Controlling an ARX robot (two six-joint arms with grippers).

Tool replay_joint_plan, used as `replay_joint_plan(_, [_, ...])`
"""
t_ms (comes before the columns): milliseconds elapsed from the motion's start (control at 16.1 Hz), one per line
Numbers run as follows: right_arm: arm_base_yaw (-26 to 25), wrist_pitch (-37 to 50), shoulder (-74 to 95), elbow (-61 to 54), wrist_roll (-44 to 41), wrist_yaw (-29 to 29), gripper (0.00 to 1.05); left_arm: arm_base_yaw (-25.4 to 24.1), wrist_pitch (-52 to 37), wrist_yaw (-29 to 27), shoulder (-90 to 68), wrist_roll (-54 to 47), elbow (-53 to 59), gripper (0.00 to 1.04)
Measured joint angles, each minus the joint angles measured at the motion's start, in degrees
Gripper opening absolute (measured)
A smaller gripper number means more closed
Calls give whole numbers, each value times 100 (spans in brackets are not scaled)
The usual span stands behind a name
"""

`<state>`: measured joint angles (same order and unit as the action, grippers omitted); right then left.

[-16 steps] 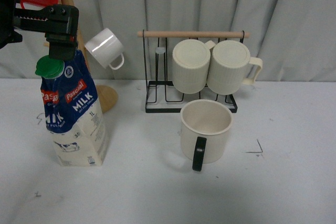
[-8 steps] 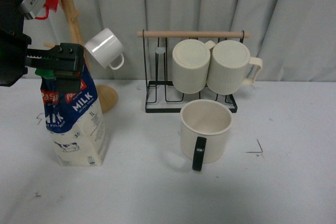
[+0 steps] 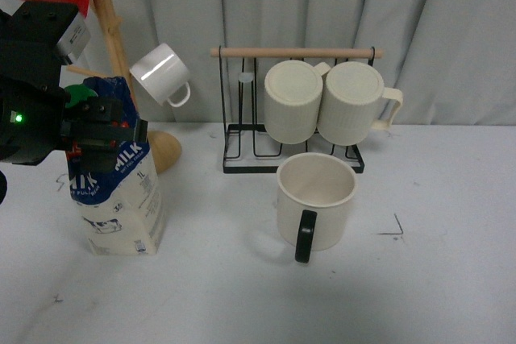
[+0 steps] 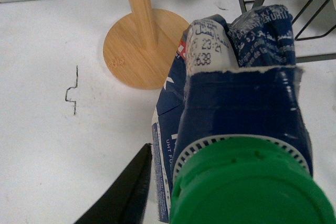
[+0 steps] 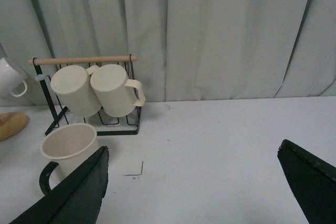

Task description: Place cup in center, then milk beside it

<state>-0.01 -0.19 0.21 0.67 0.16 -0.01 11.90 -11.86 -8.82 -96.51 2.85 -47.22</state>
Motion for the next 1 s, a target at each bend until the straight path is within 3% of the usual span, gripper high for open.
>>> replay_joint_plan(249, [0,0,0,0,0,0,98,15,101,55,0,39,0,7])
replay_joint_plan(622, [0,0,0,0,0,0,98,332,667,-151,129,20,-291,4])
replay_joint_plan(996, [0,0,0,0,-2,0,98,1272,822,-334,15,195,-1139,4])
